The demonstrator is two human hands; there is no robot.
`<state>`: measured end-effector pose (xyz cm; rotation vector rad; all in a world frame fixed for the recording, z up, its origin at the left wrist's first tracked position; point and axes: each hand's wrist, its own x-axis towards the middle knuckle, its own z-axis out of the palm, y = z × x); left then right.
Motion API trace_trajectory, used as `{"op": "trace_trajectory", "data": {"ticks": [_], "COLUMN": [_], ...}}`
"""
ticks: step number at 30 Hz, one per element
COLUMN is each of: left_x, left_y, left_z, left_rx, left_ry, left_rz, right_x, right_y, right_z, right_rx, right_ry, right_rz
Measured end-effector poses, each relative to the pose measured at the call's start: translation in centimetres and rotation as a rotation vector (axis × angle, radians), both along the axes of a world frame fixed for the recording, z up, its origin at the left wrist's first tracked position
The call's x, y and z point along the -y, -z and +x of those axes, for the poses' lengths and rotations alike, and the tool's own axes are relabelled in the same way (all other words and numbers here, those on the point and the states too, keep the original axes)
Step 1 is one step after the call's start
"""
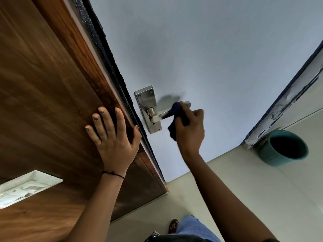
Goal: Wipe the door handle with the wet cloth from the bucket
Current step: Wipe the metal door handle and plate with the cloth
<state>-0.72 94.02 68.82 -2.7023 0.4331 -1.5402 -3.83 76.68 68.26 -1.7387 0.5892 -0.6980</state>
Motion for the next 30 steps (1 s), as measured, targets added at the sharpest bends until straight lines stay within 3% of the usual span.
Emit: {"op": "trace_trajectory", "data": {"ticks": [4, 9, 12, 19, 23, 28, 30], "left_x": [0.0, 0.0, -0.1, -0.1, -0.1, 0.0, -0.1], "left_y": [0.0, 0.0, 0.0, 0.0, 0.0, 0.0, 0.0], "left_z": [-0.1, -0.1, 0.0, 0.0, 0.0, -0.1, -0.1], "left_rx": [0.001, 0.001, 0.004, 0.012, 0.005, -0.003, -0.006], "left_ry": [-0.003, 0.006, 0.001, 0.001, 0.002, 0.003, 0.003], "left_rz": [-0.001, -0.001, -0.004, -0.001, -0.001, -0.001, 0.003], "right_x": [-3.3, -0.5, 2.5, 5.0, 5.2, 1.8, -0.4], "right_y": [0.2, -0.8, -1.4, -1.6, -0.2, 2.2, 2.8], "right_z": [-1.0, -0.6, 0.0, 1.2, 1.6, 1.9, 2.2], "right_rx": [-0.009, -0.075, -0.192, -0.167, -0.035, 0.034, 0.053], "right_ry": [-0.203, -0.195, -0.124, -0.117, -0.181, -0.159, -0.161], "right_rz": [-0.376, -0.681, -0.525, 0.017, 0.562, 0.721, 0.675]}}
